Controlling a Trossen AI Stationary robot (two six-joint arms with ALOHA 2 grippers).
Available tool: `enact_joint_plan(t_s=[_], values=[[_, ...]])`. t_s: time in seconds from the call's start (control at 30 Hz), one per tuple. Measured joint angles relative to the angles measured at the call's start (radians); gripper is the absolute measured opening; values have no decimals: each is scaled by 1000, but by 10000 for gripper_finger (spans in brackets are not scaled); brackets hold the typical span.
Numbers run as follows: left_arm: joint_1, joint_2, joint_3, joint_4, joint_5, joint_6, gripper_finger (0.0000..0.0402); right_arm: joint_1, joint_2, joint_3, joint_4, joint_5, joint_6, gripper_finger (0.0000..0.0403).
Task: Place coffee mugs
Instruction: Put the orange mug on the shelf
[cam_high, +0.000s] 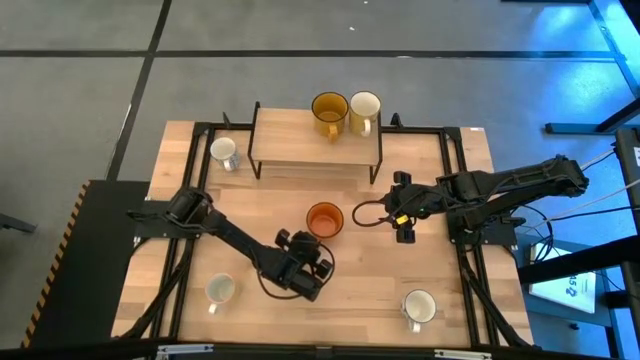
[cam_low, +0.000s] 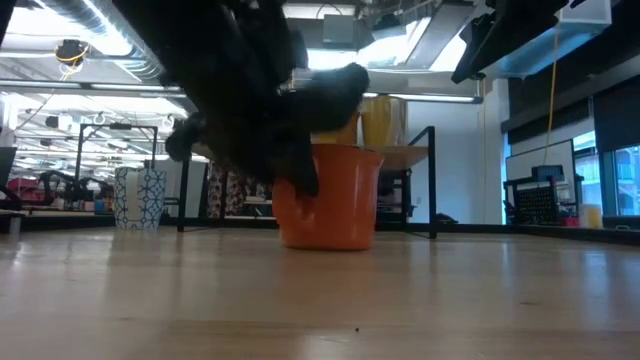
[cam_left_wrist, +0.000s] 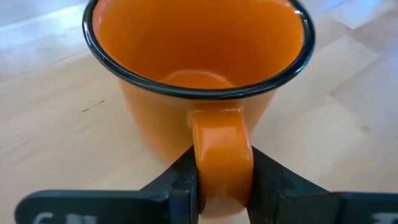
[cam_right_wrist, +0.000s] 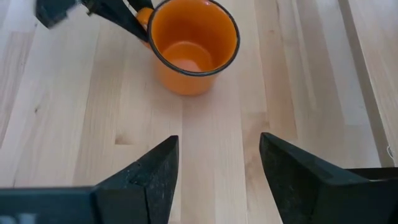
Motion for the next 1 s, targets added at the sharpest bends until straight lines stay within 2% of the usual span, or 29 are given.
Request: enact_joint_plan(t_s=[0.17,0.37,0.6,0.8,1.0], values=[[-6,-89,8,-31,-31,5,80,0,0,0,0,0,0,209],[-4,-217,35,-81,-66,148,80,0,0,0,0,0,0,209],[15,-369,38,-210,-152,149,80,0,0,0,0,-1,0,209],[104,-478,39,-336,-214,158,80,0,0,0,2,-1,0,209],[268,-527,39,-391,-220,228,80,0,0,0,8,0,0,209]])
